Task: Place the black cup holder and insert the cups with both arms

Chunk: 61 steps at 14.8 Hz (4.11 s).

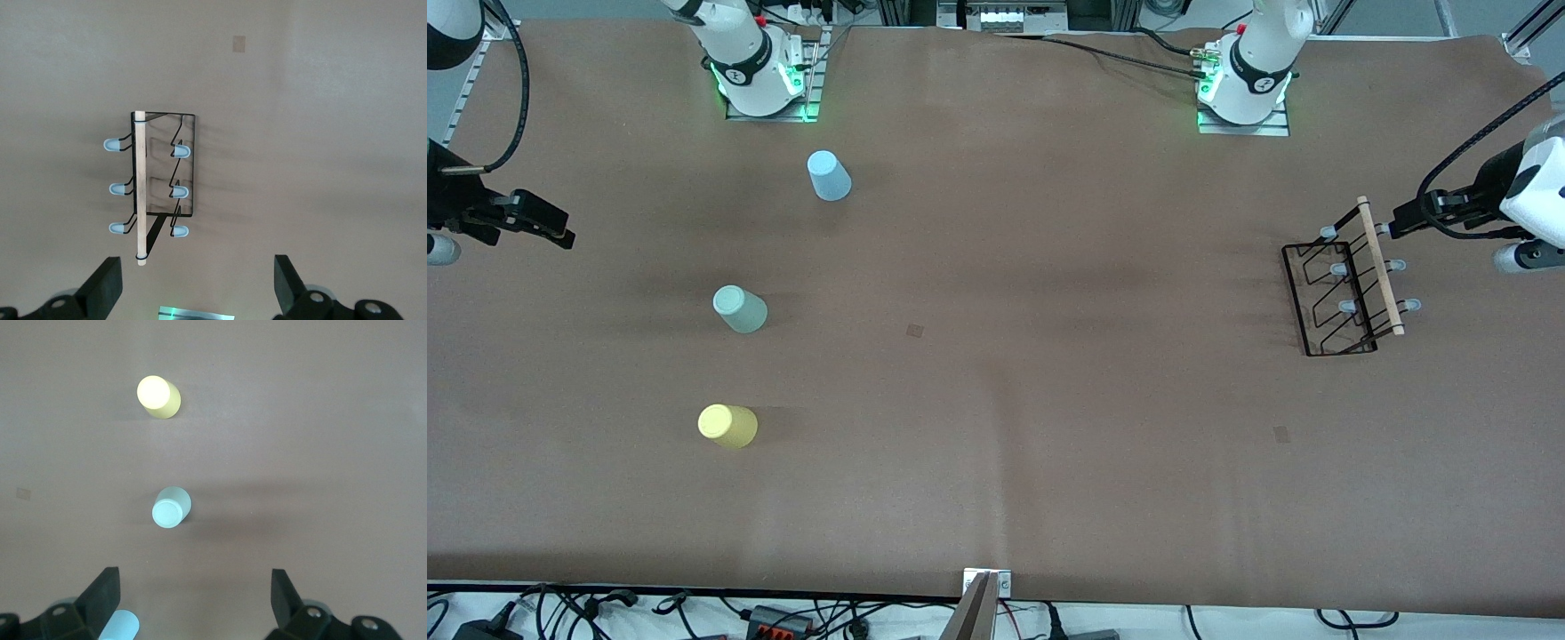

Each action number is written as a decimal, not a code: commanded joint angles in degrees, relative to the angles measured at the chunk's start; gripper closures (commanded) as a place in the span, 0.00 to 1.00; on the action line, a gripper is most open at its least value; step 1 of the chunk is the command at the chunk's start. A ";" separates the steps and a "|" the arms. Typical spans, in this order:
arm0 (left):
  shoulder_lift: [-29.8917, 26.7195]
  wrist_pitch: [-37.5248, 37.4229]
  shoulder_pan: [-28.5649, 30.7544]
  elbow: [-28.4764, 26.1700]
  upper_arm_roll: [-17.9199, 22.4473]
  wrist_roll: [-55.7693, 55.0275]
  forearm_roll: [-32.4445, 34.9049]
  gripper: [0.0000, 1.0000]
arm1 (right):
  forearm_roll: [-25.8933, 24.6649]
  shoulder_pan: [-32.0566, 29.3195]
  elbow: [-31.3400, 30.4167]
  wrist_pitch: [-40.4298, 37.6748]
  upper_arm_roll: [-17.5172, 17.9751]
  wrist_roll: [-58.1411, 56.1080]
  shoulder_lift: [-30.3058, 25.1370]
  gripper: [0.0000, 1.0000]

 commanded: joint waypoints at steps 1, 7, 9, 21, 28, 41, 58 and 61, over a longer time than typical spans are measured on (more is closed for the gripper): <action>-0.97 0.46 0.37 -0.95 -0.06 0.08 -0.31 0.00 | -0.73 0.27 0.10 -0.83 -0.07 -0.77 -0.65 0.00; -0.97 0.46 0.37 -0.95 0.03 0.08 -0.31 0.00 | -0.73 0.27 0.19 -0.57 0.01 -0.77 -0.47 0.00; -0.97 0.46 0.37 -0.95 0.03 0.08 -0.39 0.00 | -0.73 0.27 0.19 -0.48 -0.07 -0.77 -0.47 0.00; -0.88 0.46 0.46 -0.95 0.20 0.08 -0.31 0.00 | -0.73 0.27 0.19 -0.31 -0.07 -0.77 -0.04 0.00; 2.28 3.96 3.17 -2.26 0.56 3.40 -0.22 0.00 | -0.73 0.27 0.27 -0.22 -0.07 -0.77 -0.12 0.00; -4.38 36.57 12.76 -38.37 0.21 19.94 0.49 0.00 | -0.65 1.59 0.36 0.83 0.01 -0.68 6.99 0.00; -4.57 34.03 12.85 -40.24 -0.59 21.96 1.19 0.46 | 0.15 5.53 -2.88 5.40 -0.07 2.66 15.96 0.00; -4.39 34.03 12.85 -40.24 -0.59 21.96 1.19 0.50 | 0.06 6.16 -7.36 9.88 -0.07 3.28 15.52 0.00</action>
